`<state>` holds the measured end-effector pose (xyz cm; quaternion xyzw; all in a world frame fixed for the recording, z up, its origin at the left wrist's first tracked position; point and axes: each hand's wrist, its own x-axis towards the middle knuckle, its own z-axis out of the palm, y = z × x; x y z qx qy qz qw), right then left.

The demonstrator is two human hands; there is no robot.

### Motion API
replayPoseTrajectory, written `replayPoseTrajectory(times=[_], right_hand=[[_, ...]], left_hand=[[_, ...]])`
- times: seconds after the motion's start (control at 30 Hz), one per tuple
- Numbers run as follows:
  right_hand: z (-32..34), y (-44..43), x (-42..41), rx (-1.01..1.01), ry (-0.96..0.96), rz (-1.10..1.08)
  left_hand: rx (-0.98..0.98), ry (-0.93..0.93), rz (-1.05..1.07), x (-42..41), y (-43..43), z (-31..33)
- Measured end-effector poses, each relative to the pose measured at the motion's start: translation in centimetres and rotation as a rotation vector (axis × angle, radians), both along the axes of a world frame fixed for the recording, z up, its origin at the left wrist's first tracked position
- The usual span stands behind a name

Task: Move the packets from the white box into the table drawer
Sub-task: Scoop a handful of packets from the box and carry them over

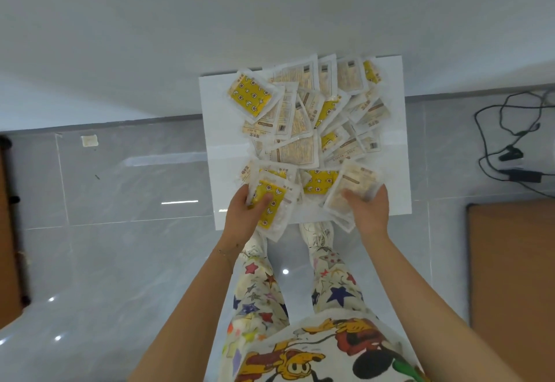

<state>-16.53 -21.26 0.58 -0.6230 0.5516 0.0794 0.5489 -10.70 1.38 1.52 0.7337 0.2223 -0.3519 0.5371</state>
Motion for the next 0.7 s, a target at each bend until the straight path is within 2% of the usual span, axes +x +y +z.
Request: replayPoseTrajectory(times=[0.23, 0.37, 0.57, 0.7], right_hand=[[1.2, -0.7, 1.1, -0.042, -0.006, -0.280], [1.4, -1.7, 1.0, -0.120, 0.082, -0.249], [4.2, -1.5, 2.3, 0.000, -0.128, -0.201], [8.6, -0.3, 4.9, 0.163, -0.243, -0.032]], left_hand=[[-0.097, -0.014, 0.242, 1.5, 1.1, 3.6], [-0.131, -0.040, 0.301, 1.4, 1.5, 4.4], [-0.158, -0.027, 0.404, 0.3, 1.6, 5.4], [-0.182, -0.054, 0.468, 0.5, 1.2, 8.5]])
